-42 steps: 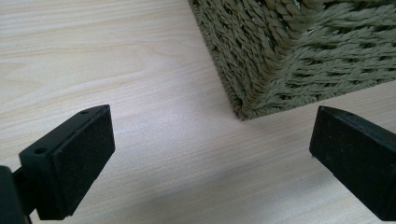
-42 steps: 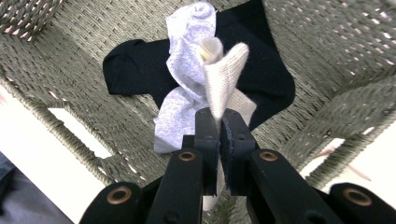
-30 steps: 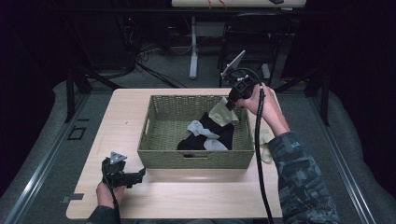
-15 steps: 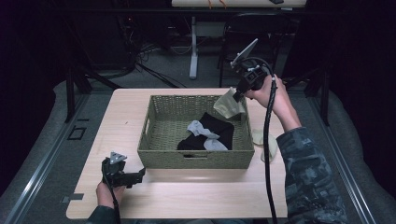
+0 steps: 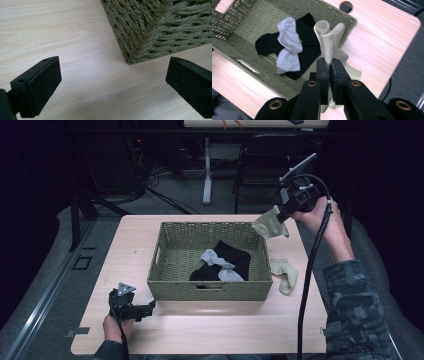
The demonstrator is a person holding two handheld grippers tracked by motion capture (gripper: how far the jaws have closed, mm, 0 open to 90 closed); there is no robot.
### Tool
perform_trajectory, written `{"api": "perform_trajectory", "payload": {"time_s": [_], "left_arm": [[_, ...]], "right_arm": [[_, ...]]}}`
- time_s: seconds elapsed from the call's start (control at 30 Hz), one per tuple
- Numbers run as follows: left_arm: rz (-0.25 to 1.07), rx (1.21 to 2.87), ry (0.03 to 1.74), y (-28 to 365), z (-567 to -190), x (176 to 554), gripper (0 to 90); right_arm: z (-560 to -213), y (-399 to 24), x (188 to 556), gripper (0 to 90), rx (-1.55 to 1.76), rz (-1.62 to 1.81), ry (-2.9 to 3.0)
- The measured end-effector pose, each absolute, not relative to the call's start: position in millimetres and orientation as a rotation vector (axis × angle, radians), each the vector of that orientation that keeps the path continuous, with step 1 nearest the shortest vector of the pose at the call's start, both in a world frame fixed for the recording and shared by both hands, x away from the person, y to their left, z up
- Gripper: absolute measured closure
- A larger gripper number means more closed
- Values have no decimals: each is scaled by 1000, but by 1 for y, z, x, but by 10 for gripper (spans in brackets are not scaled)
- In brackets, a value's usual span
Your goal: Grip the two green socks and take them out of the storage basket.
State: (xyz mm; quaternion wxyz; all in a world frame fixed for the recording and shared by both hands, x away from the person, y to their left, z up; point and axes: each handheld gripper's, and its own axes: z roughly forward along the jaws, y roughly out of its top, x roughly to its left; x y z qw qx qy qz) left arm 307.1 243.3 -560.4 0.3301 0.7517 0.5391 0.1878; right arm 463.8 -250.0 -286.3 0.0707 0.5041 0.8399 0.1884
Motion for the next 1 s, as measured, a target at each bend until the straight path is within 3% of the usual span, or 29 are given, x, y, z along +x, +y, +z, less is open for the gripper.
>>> {"api": "perform_trajectory", "payload": {"time_s": [0.3,0.77,0.9,1.0], "left_arm": [[496,1962,1414,243,-560,307,0],[498,1967,1414,242,-561,307,0],[498,1965,1413,243,-561,307,0],[499,1966,1413,243,-561,307,0]], "right_arm": [[-318,-288,455,863,1624,494,2480],[-437,-312,454,848,1791,395,2493],[-464,-316,450,772,1834,385,2498],[-471,-320,445,621,1847,408,2476]]}}
